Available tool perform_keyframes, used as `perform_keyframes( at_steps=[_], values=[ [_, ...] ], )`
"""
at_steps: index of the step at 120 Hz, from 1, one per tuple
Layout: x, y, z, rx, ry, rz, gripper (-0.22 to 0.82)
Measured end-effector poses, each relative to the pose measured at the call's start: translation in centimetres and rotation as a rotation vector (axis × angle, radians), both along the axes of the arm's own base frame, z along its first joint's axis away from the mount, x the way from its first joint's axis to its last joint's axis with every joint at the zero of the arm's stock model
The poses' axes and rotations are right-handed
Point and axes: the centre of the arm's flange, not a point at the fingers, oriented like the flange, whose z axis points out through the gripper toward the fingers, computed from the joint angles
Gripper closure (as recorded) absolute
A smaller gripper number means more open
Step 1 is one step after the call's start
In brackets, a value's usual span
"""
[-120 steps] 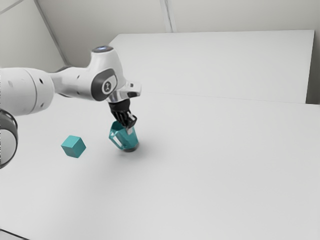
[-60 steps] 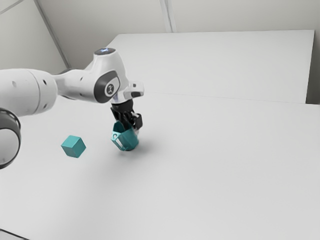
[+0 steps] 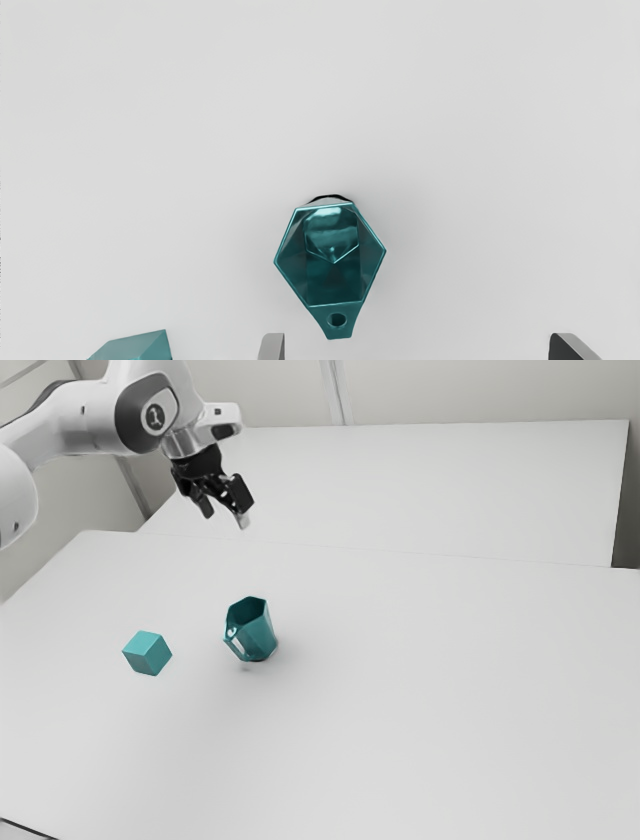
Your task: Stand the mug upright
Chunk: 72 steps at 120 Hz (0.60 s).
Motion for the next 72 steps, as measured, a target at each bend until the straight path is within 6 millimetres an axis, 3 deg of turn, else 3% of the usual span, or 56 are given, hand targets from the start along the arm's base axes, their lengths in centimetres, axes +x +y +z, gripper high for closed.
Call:
perform_keyframes(
  at_steps=[19,72],
  values=[
    [-1.8,-0.3,2.1,-0.002,0.04,-0.003,0.01],
    [-2.7,0.1,1.8,-0.01,0.106,0.011,0.0]
  ],
)
